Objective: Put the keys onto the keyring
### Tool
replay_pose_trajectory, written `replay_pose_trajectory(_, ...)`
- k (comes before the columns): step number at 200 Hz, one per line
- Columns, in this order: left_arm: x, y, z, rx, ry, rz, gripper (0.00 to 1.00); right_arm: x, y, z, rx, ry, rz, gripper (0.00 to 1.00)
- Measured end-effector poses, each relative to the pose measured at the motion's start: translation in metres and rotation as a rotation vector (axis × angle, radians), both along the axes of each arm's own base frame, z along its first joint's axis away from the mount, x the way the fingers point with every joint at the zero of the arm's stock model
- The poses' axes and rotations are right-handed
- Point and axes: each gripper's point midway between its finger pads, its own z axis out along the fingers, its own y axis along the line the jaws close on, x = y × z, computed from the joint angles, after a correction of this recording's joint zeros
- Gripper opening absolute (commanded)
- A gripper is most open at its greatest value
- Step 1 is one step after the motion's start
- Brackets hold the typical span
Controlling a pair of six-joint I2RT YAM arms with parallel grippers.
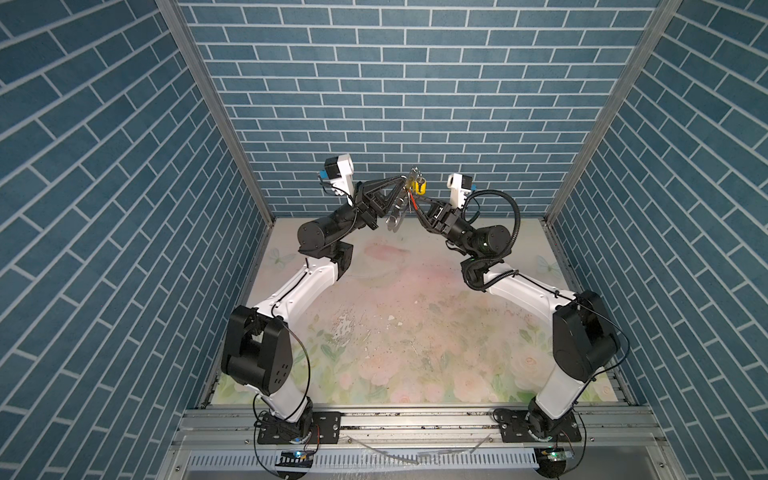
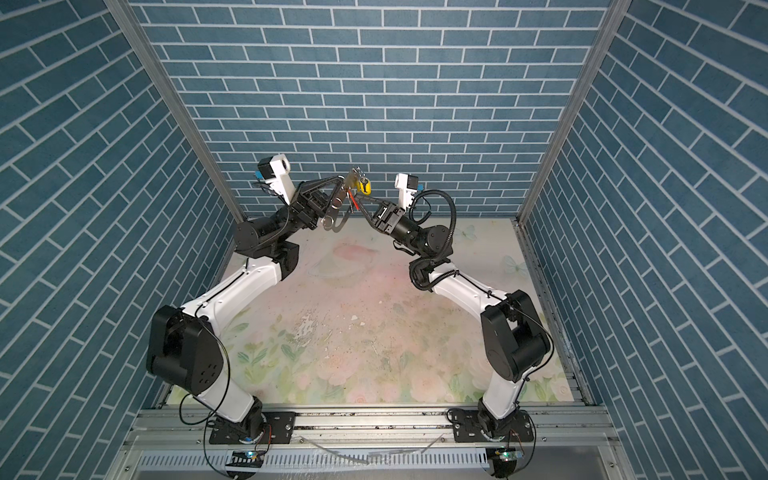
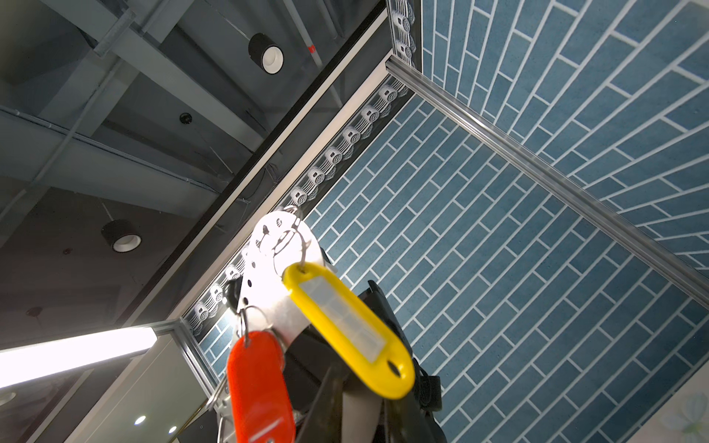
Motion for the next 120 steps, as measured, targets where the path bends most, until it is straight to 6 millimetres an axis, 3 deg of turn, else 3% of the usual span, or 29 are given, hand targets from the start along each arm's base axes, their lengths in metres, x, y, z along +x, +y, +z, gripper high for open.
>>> replay_pose_trajectory(120,-0.0017,0.0043,0.0042,-0.025,-0.017,0.012,0.0,-0.0095,-0.0099,0.0044,-0.004,-0.022,-0.017,0.13)
